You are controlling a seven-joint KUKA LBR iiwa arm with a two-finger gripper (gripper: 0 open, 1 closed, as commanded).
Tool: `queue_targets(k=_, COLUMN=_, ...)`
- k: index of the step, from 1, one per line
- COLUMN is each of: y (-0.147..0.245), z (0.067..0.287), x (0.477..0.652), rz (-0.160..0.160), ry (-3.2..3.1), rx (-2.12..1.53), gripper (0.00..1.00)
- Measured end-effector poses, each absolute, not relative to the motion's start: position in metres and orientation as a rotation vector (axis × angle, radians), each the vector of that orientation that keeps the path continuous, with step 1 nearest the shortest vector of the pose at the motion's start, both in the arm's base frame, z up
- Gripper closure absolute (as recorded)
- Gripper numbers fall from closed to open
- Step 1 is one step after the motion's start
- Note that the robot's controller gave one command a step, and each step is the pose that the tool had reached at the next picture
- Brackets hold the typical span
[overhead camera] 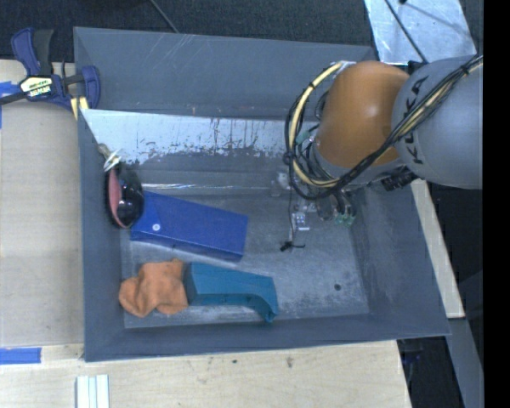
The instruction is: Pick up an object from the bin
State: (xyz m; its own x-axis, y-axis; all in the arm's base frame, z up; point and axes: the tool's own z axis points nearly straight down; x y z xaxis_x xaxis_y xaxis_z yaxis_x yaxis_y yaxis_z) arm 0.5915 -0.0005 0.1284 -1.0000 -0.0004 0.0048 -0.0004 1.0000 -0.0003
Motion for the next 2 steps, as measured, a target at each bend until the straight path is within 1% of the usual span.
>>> queue_targets(k=1, y=-0.001, z=0.133, x=0.593, rz=0.000, ry=-3.145, rx=0.001, gripper=0.00)
queue_targets(k=2, y=0.051, z=0.136, x=0.587, rz=0.002, ry=-3.141, rx=0.094, gripper=0.00)
